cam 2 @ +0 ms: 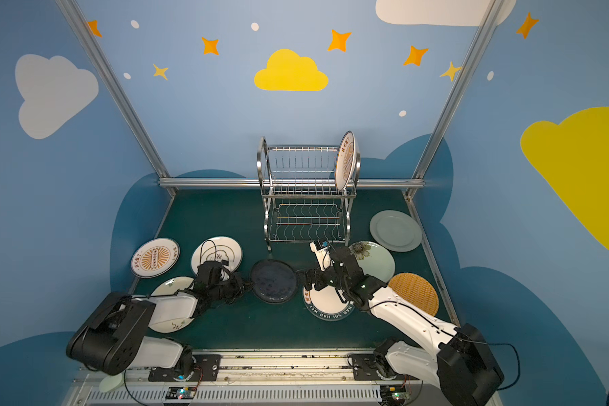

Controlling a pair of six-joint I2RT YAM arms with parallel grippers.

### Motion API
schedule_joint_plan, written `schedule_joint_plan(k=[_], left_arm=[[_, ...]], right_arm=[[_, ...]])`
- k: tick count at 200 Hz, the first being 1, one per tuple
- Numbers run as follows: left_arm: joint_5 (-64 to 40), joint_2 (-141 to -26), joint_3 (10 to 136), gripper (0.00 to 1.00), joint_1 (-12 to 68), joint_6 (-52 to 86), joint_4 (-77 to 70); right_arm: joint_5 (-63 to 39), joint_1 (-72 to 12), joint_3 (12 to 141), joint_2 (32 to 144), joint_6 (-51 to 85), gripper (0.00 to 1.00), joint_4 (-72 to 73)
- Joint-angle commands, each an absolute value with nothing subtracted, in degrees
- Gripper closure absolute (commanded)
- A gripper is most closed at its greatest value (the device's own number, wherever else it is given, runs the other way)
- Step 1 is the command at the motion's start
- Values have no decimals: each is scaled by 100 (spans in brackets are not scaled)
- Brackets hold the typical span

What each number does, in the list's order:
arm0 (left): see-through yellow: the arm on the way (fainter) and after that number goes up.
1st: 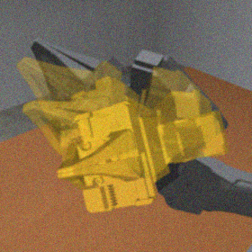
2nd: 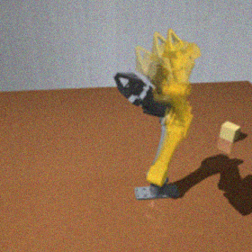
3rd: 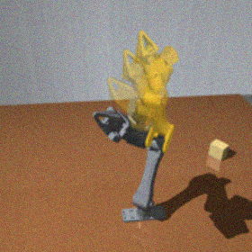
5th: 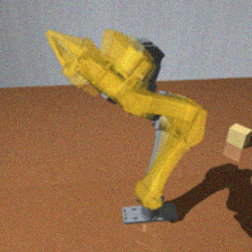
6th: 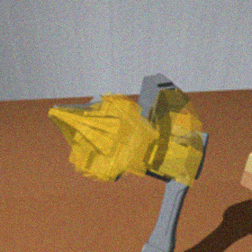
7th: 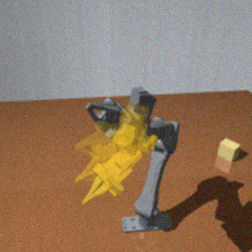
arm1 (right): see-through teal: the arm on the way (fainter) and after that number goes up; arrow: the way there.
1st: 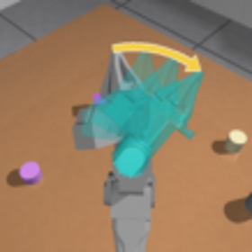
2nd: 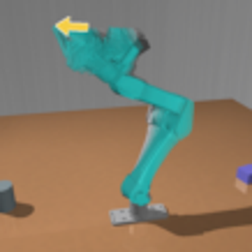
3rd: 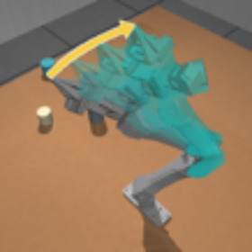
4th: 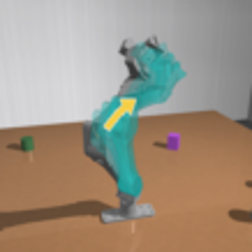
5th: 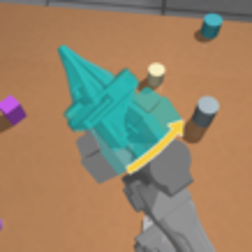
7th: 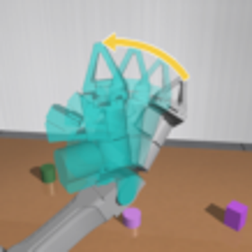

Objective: Load plates into a dish rack
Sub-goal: Pick up the plate from the center of the table, then pass the plate.

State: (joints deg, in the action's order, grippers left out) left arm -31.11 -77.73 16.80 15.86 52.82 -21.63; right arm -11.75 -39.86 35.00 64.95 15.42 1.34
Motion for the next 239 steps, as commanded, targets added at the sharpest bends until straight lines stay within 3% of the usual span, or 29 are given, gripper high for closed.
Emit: schedule_joint_plan(k=[1, 47, 119, 166, 239], left_arm=[[-3124, -7213, 1551, 96, 1341, 5445, -1303], [-3479, -6492, 1379, 96, 947, 5309, -994], [-3579, -6355, 965, 96, 973, 5505, -2260], [-3544, -6209, 859, 96, 1165, 5658, -2938], [-3470, -5434, 903, 96, 1284, 5713, -2769]], right_arm=[[-1140, -4012, 3749, 6651, 1656, 8, -65], [-1501, -4017, 4419, 7382, 1817, 8, -721], [-2089, -3999, 4829, 8377, 2065, 8, -805], [-2514, -3955, 4972, 8740, 2168, 8, -757], [-3394, -3684, 4869, 8756, 2451, 8, -384]])
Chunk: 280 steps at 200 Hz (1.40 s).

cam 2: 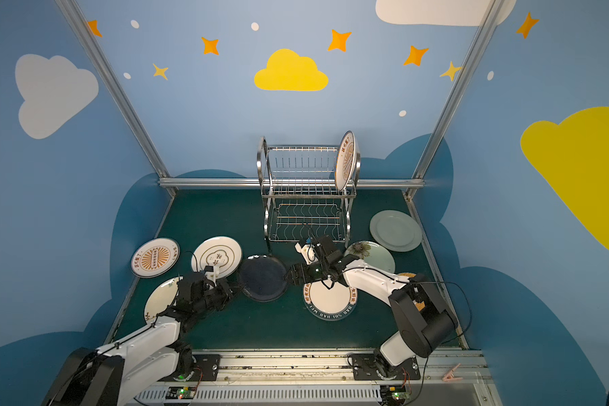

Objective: Load plates into a dish rack
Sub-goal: Pass the plate.

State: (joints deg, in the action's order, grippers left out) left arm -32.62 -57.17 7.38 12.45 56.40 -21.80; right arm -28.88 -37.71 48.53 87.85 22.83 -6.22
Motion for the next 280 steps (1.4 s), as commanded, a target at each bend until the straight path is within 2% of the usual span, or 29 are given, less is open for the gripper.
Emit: schedule_joint_plan(k=[1, 50, 90, 127, 213, 280], left_arm=[[-3475, -5420, 900, 96, 1288, 5717, -2769], [-3457, -5039, 914, 96, 1344, 5805, -2631], [-3445, -4966, 943, 96, 1457, 5889, -2737], [-3411, -4942, 940, 96, 1552, 5908, -2807], [-3333, -4871, 913, 96, 1636, 5901, -2804], [-3315, -4935, 901, 96, 1668, 5878, -2874]], right_arm=[[-3406, -3683, 4869, 8759, 2452, 8, -386], [-3774, -3683, 4844, 8847, 2673, 11, -128], [-4039, -3677, 4808, 8956, 2874, 24, 152], [-4068, -3674, 4808, 9058, 2974, 33, 259], [-4188, -3608, 4694, 9164, 3319, 65, 689], [-4329, -3604, 4622, 9315, 3612, 72, 1077]])
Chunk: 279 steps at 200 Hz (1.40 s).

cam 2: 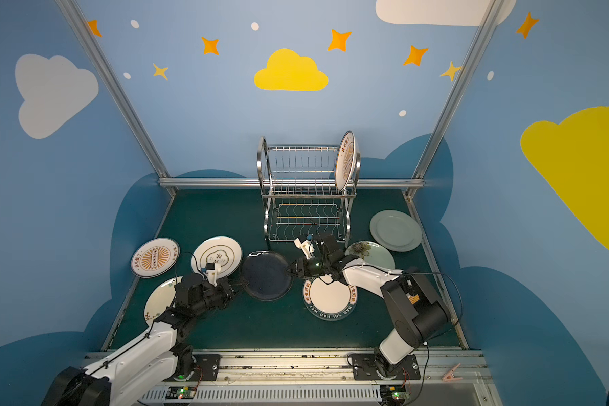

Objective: Load plates into a dish rack
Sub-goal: Pass the plate.

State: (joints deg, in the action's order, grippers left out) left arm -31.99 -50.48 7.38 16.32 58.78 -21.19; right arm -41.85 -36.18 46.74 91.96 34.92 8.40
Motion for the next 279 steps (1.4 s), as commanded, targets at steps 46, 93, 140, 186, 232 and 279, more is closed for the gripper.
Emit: schedule_joint_plan(k=[46, 93, 140, 186, 232, 279], left_arm=[[-3305, -4957, 909, 96, 1677, 5874, -2898], [-3261, -4944, 906, 96, 1687, 5828, -2836], [-3122, -4904, 996, 93, 1686, 5640, -2414], [-2847, -4673, 1143, 13, 1687, 5564, -1807], [-2300, -4278, 1657, 0, 1666, 5517, -259], [-2018, -3940, 2846, 0, 1518, 5309, 1921]], right_arm=[[-4462, -3622, 4632, 9465, 3717, 79, 1238], [-4541, -3613, 4609, 9519, 3826, 91, 1409], [-4670, -3617, 4549, 9492, 3988, 100, 1624], [-4633, -3545, 4424, 9246, 4021, 100, 1706], [-4467, -3399, 4100, 8725, 4106, 100, 1968], [-4011, -3056, 4055, 7688, 3930, 100, 1129]])
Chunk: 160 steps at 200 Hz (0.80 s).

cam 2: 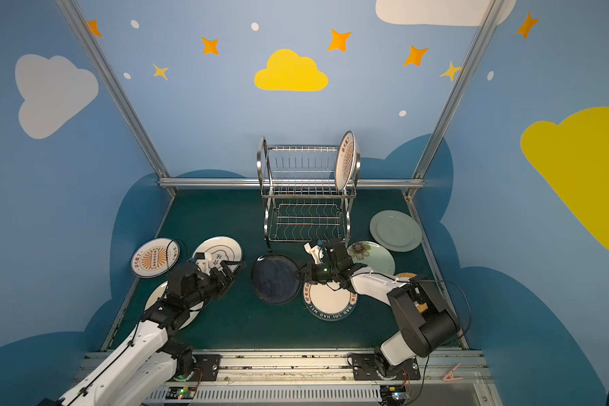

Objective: Load plates into a dish rack
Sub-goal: Pass the plate.

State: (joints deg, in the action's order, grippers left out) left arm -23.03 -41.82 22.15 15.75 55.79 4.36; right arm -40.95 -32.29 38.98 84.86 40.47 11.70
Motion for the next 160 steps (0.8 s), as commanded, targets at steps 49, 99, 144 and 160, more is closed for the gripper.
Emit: schedule_joint_plan(k=[49, 99, 144, 160], left_arm=[[-2160, -3617, 4358, 0, 1494, 4194, 3533], [-2846, -3079, 4481, 0, 1490, 3596, 3180], [-2163, -2199, 3828, 0, 1484, 3487, 2663], [-1878, -2016, 3617, 0, 1483, 3685, 2675]], right_arm=[[-2879, -3057, 4817, 5918, 3720, 100, -642], [-1448, -3395, 5470, 4882, 3448, 100, -786], [-691, -3480, 7020, 5366, 2992, 100, -1569], [-414, -3499, 7506, 5634, 2832, 100, -1739]])
